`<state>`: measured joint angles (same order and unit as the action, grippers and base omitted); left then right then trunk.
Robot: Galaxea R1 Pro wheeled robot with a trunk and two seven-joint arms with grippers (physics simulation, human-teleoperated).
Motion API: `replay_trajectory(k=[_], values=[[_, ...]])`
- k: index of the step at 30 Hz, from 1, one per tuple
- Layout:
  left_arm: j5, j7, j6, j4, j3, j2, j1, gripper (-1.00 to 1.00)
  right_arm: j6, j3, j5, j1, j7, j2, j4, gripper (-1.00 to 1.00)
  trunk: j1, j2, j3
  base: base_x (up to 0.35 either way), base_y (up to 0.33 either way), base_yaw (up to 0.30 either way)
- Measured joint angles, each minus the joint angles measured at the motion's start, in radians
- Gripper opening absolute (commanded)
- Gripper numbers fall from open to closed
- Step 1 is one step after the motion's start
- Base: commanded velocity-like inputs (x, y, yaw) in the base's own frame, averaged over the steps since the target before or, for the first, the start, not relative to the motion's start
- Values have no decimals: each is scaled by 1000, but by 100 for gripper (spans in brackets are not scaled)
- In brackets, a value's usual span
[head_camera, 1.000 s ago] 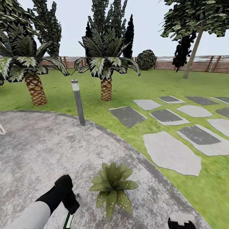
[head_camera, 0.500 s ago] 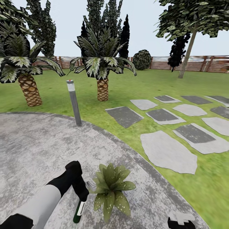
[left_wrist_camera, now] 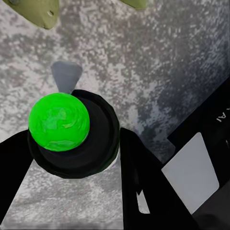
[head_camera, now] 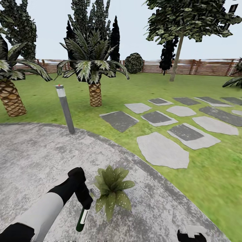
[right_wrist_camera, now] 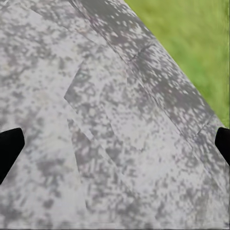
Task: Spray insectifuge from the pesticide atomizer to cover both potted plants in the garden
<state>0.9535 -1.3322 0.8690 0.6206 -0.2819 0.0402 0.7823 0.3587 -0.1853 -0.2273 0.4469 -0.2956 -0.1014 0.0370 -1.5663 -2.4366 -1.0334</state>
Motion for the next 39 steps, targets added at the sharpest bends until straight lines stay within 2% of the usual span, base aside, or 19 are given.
replay_trajectory(k=[4, 18, 34, 36, 39], values=[[0, 0, 3, -1, 0, 0, 8, -100, 0, 0, 0, 0, 0, 0, 0, 100, 0, 0, 0, -101, 275, -272], [0, 0, 20, -2, -1, -1, 9, -100, 0, 0, 0, 0, 0, 0, 0, 100, 1, 0, 0, 80, 316, -272], [0, 1, 20, -3, -3, 0, 5, -100, 0, 0, 0, 0, 0, 0, 0, 100, 0, 0, 0, -144, 329, -272], [7, 5, 20, -3, -4, -1, 2, -100, 0, 0, 0, 0, 0, 0, 0, 100, 0, 0, 0, -35, 334, -269], [56, 8, 20, -4, -2, 0, -2, -100, 0, 1, 0, 0, 0, 0, 0, 100, 1, 0, 0, 32, 337, -127]])
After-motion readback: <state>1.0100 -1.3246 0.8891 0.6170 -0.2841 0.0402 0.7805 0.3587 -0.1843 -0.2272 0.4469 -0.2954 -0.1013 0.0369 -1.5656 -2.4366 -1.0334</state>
